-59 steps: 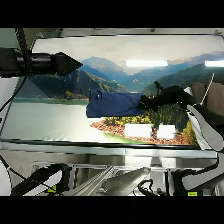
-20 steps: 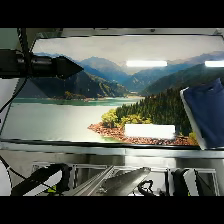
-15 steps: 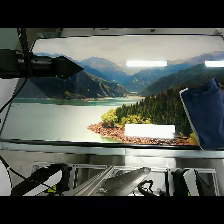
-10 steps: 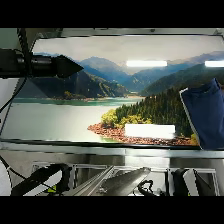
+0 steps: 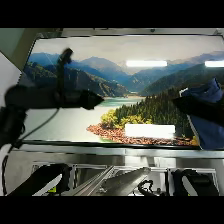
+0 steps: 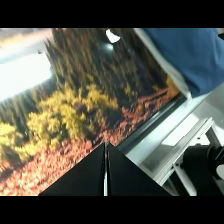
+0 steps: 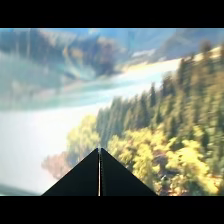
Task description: Fold the shirts.
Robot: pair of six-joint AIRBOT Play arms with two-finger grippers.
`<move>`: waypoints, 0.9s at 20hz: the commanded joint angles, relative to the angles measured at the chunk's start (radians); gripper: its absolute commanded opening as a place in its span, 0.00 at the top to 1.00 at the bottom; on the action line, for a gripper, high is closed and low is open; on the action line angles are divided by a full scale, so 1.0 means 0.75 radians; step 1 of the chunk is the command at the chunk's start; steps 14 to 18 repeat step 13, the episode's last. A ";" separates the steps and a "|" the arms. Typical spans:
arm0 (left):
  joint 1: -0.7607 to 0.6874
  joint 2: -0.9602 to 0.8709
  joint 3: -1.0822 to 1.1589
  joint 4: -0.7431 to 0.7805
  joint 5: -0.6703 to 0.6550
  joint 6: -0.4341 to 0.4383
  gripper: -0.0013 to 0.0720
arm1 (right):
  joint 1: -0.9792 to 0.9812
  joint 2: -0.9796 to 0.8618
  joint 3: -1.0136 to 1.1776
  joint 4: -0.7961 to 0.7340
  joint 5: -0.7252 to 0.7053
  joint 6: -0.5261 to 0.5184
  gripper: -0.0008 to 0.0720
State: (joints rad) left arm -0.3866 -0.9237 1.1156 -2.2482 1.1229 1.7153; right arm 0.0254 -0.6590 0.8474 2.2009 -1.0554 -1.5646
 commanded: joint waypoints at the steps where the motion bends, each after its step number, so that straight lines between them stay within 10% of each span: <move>1: -0.167 0.141 -0.285 0.101 -0.177 -0.121 0.97 | 0.366 0.008 -0.121 -0.131 0.190 -0.009 0.96; 18: -0.170 0.206 -0.354 0.109 -0.180 -0.134 0.96 | 0.409 -0.039 -0.125 -0.102 0.101 -0.009 0.96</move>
